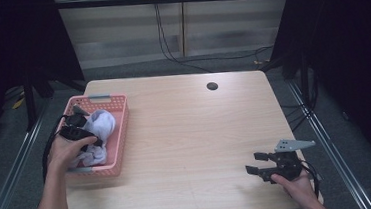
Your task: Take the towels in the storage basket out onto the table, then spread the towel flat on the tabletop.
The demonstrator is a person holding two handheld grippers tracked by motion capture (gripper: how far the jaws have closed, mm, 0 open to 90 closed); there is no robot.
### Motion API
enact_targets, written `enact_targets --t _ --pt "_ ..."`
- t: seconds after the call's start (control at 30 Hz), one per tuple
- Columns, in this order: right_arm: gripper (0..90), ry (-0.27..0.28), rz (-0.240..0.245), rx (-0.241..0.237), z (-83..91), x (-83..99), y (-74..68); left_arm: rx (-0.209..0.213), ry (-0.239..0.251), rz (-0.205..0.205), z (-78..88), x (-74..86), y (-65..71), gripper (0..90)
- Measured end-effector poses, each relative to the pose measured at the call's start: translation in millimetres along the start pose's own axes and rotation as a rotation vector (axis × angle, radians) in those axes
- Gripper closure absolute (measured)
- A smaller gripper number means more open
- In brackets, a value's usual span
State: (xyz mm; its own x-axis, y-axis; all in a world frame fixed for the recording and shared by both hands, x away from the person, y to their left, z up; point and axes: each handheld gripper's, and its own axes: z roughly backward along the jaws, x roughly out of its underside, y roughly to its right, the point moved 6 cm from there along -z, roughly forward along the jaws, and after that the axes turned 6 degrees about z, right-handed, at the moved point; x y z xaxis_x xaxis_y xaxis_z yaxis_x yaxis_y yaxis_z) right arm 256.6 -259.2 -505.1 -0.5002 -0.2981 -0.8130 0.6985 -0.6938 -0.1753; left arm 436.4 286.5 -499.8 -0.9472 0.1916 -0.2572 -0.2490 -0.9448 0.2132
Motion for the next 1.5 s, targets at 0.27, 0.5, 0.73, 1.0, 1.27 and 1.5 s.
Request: enact_targets --t 0.27,0.5,0.73,1.0,1.27,1.5 --pt "31.4 0.000 -0.002 0.002 -0.5 0.0 0.4 0.077 0.058 0.008 16.1 -2.2 -1.6 39.3" --pt "31.4 -0.002 -0.010 0.001 0.1 0.5 1.1 0.100 0.097 0.004 21.9 0.0 1.2 39.2" --pt "31.2 -0.002 -0.015 0.000 0.1 0.6 1.4 0.120 0.132 -0.010 32.3 -1.2 5.7 39.1" --pt "31.0 -0.002 -0.017 0.002 0.9 0.7 2.9 0.135 0.184 -0.008 41.6 -3.2 8.9 38.8" --pt "30.6 -0.007 -0.008 -0.003 0.5 0.3 0.2 0.169 0.234 -0.011 55.1 0.2 17.3 38.3" --pt "30.6 -0.005 -0.006 -0.009 -1.9 -1.7 1.7 0.178 0.287 -0.014 71.9 0.6 22.3 38.3"
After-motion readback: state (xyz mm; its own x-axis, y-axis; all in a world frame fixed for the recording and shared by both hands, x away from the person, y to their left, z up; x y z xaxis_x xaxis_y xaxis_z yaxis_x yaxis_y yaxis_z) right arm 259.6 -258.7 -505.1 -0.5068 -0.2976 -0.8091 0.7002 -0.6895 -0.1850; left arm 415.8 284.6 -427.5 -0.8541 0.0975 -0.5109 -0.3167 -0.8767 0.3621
